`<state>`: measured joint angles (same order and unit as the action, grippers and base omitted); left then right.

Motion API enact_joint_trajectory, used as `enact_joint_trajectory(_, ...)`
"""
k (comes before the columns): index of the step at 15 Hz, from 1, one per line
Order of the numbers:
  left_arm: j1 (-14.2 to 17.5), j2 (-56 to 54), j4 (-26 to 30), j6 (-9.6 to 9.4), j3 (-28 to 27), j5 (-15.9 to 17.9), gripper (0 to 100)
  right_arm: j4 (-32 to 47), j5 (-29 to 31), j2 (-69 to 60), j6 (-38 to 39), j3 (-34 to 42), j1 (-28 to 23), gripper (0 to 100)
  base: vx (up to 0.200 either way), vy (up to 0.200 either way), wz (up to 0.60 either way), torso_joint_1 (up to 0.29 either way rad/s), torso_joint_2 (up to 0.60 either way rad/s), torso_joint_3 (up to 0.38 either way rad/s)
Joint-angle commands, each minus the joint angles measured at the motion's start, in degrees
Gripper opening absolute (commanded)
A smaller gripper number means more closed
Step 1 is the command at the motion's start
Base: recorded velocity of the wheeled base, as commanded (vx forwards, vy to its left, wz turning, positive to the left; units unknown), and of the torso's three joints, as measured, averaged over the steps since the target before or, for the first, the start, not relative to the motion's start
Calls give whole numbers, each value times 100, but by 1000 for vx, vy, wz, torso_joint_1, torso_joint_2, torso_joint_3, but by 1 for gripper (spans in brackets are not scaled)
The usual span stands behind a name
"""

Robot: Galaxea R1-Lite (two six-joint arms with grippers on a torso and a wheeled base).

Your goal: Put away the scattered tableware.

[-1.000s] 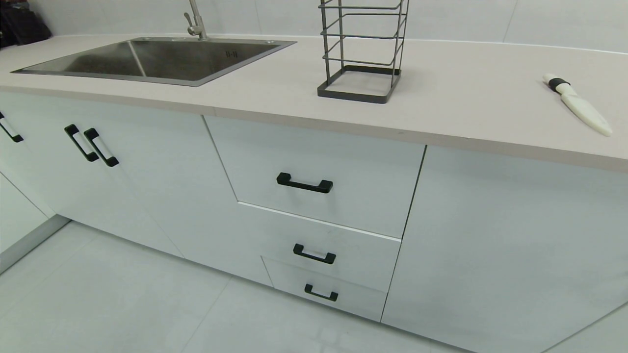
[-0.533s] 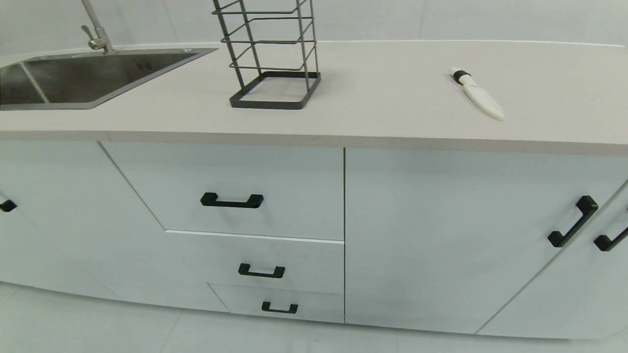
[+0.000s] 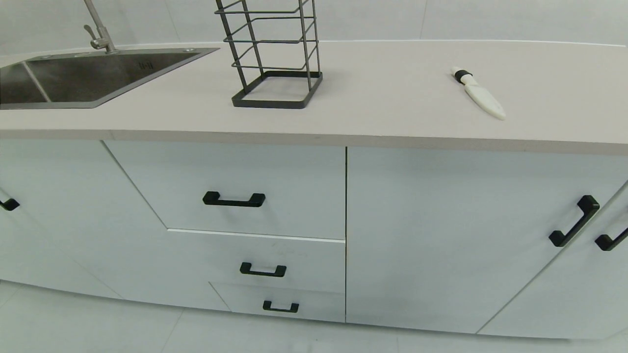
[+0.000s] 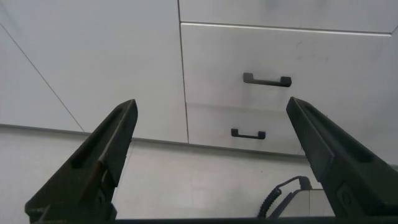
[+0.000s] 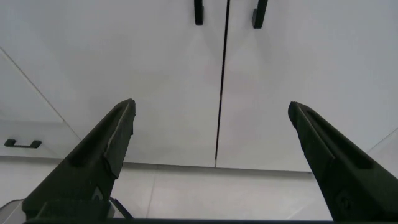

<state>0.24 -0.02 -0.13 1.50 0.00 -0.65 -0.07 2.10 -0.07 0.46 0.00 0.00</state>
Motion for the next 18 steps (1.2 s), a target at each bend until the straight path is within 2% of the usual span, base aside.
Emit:
enact_joint_trajectory(1,2,11,-4,-1,0,-6,100,-1,1,7,-2,0,0,100,200,0,0,2,7,2)
enact_joint_trajectory(3,2,11,-13,-1,0,-6,100,-1,1,7,-2,0,0,100,200,0,0,0,2,2)
enact_joint_trajectory(13,2,11,-4,17,0,-6,100,-1,1,7,6,0,0,100,0,0,0,0,0,0)
enact_joint_trajectory(15,2,11,-4,17,0,-6,100,-1,1,7,6,0,0,100,0,-200,0,5,2,0)
enact_joint_trajectory(18,2,11,-4,17,0,-6,100,-1,1,7,6,0,0,100,0,0,0,0,0,0)
